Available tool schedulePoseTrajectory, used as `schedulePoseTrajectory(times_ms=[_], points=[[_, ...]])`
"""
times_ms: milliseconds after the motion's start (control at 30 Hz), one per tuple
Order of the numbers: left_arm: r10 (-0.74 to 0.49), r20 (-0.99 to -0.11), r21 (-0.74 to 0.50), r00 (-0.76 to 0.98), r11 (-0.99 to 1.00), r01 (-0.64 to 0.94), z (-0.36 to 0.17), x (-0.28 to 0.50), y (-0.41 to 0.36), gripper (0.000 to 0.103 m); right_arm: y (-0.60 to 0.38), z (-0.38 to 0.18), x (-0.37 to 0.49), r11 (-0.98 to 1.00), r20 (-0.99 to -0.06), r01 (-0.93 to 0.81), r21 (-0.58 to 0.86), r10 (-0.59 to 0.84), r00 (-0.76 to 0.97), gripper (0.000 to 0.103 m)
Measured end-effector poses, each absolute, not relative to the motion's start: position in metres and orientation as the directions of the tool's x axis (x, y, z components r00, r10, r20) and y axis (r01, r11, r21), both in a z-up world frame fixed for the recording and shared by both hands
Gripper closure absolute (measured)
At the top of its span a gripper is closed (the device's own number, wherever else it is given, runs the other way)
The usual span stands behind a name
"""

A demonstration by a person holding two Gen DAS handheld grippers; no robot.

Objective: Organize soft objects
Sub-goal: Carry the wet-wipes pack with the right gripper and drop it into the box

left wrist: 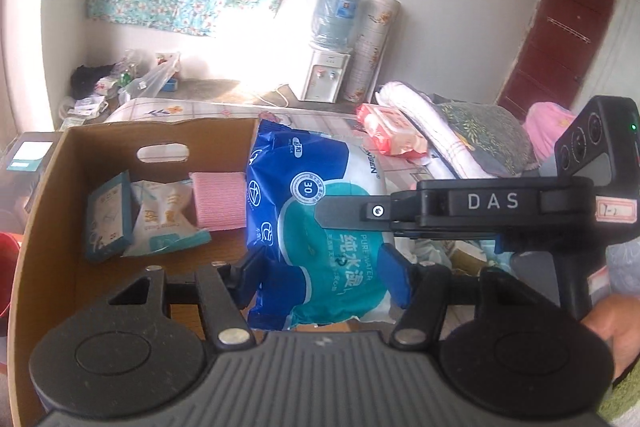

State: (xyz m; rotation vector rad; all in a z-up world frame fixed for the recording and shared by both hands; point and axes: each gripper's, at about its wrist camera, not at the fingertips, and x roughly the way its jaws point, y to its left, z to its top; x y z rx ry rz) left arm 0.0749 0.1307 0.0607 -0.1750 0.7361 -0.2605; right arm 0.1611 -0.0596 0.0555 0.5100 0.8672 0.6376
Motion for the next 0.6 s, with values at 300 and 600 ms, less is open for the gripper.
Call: schedulePoseTrajectory(times_ms=[300,600], points=[[-0.312,-0.737,-0.362,0.600,0.931,0.041,0.011,0.121,0.179,0.042,0.010,0.035,0.201,0.784,-0.681,-0.347,0.514,0.619,0.391,0.059],[-0.277,-0.828,-0.325,0.487,0.946,-0.015,-0.028,0.139,0.173,0.042,-0.045,0.038,0.198,0.772,-0.609,-0.288,0.566,0.627,0.485,0.059]])
